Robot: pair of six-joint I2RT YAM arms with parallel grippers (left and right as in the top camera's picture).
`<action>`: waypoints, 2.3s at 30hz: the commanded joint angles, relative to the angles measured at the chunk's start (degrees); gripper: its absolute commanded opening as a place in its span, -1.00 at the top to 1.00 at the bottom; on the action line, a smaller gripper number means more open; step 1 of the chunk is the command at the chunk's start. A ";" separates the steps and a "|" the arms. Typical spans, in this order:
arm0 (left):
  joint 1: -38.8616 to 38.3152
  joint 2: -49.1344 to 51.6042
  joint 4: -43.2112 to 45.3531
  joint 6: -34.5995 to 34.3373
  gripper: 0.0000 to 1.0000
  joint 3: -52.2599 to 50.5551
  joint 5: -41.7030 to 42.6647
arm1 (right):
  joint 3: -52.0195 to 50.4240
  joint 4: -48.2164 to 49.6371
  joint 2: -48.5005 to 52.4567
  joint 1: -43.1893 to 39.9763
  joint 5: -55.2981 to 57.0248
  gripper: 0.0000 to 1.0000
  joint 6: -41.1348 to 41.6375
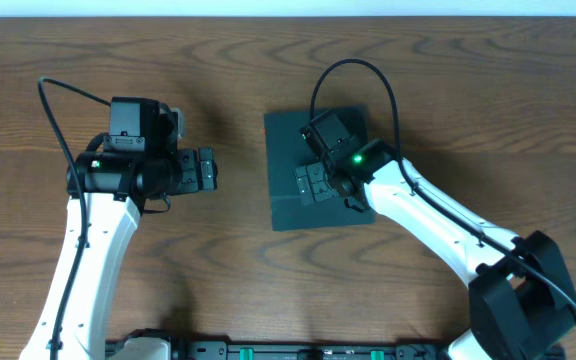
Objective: Pack container
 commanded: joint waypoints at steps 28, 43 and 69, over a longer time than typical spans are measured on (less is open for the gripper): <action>-30.10 -5.35 3.41 -10.34 -0.91 -19.23 -11.26 | -1.62 2.23 4.02 0.15 -0.24 -0.99 0.79; -31.67 7.80 14.01 -14.75 -0.91 -20.81 -18.82 | -1.62 2.78 4.00 0.15 -0.98 -0.98 1.01; -36.72 7.96 27.89 -6.49 -0.91 -22.43 -21.97 | -1.62 2.60 -1.44 -1.14 -1.90 -0.98 3.15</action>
